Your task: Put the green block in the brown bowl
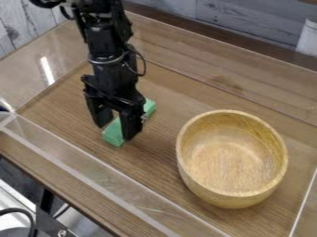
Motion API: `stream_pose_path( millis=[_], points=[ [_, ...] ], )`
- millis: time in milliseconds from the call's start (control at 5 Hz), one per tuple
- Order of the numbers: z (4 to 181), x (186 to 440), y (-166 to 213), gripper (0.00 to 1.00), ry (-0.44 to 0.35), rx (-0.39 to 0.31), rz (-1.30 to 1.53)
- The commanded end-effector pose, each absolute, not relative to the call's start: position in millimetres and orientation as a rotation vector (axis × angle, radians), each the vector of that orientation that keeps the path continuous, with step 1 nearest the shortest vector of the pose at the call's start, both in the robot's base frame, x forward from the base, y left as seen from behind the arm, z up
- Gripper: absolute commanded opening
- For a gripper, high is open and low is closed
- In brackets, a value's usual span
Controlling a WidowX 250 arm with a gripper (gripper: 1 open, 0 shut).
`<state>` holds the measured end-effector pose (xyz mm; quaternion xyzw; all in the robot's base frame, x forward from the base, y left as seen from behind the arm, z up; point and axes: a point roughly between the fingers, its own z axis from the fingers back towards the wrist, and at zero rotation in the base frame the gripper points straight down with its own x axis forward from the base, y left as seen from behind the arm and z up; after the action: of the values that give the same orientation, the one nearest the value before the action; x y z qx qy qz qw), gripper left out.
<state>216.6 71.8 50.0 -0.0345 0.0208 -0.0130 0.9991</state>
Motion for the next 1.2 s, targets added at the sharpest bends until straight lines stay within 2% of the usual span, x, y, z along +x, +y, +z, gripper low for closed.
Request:
stream_pose_path(
  millis=[0, 400, 600, 800, 1000],
  points=[
    [64.6, 222.3, 76.6, 1.00, -0.021, -0.053, -0.009],
    [51.4, 227.7, 80.6, 1.00, 0.001, -0.048, 0.004],
    [48.8, 231.2, 81.1, 0.00, 0.001, -0.049, 0.009],
    [50.3, 237.3, 80.6, 0.00, -0.005, -0.055, 0.010],
    [60.0, 248.6, 79.4, 0.00, -0.030, -0.066, 0.012]
  ],
)
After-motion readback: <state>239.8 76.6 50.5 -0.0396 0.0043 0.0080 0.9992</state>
